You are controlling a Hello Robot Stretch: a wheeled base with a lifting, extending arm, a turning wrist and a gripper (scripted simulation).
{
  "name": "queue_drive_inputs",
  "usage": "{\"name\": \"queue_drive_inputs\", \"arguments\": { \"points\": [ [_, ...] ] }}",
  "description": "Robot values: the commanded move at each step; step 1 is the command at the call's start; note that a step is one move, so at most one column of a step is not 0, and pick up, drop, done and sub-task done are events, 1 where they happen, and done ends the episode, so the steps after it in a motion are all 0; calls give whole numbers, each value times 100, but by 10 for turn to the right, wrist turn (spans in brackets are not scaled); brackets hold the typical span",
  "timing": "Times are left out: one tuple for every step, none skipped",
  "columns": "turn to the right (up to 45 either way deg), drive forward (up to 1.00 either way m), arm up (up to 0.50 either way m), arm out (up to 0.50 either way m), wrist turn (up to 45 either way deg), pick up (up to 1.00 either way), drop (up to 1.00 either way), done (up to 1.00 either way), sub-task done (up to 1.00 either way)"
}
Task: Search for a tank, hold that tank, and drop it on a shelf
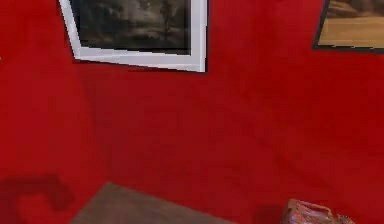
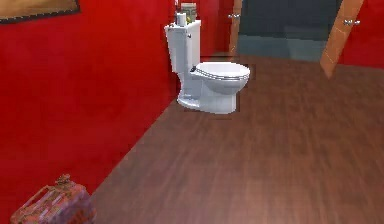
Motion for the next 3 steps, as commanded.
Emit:
{"name": "queue_drive_inputs", "arguments": {
  "points": [
    [-420, 0, 0, 0, 0, 0, 0, 0, 0],
    [450, 0, 0, 0, 0, 0, 0, 0, 0],
    [150, 0, 0, 0, 0, 0, 0, 0, 0]
  ]
}}
